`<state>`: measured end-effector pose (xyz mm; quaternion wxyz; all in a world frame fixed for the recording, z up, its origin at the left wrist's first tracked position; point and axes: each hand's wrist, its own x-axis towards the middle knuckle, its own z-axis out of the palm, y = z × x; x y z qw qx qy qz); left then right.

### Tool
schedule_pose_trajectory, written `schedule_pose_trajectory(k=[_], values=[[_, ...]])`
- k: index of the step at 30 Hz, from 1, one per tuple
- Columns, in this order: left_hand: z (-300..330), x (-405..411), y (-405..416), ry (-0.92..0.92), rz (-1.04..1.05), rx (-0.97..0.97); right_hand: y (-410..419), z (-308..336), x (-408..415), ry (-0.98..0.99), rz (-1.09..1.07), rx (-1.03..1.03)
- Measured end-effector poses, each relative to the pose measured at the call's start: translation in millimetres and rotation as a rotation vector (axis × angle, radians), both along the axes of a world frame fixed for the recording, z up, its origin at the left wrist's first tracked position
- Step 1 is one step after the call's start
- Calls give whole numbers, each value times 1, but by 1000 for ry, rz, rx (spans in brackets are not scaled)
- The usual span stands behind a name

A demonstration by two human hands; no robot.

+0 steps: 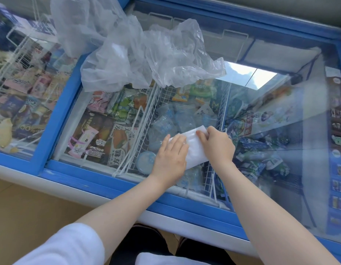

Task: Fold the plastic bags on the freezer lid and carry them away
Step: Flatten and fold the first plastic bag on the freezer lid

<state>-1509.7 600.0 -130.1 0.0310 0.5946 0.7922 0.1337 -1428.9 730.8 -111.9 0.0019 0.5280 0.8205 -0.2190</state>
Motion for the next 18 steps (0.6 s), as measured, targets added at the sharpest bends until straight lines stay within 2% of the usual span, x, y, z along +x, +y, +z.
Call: schedule_pose_trajectory(k=[5, 7, 9, 10, 11, 13, 14, 16, 18], values=[[-11, 5, -9, -68, 69, -196, 0, 6, -1, -92, -17, 13], [-9, 4, -8, -80, 82, -248, -2, 8, -2, -110, 8, 116], [-9, 5, -7, -80, 80, -278, -10, 8, -3, 18, 168, 387], [-7, 6, -6, -70, 75, -278, -15, 10, -4, 147, 310, 488], [-5, 7, -7, -90, 91, -281, -23, 10, -5, 267, 498, 505], [-3, 8, -9, -122, 149, -269, -41, 10, -8, 378, 839, 360], [-3, 7, -8, -180, 181, -271, -48, 7, -9, 361, 924, 255], [0, 5, -7, -166, 180, -319, -51, -5, -5, 255, 939, 119], [-5, 2, -9, -147, 113, -337, -45, -17, 4, 142, 912, 141]])
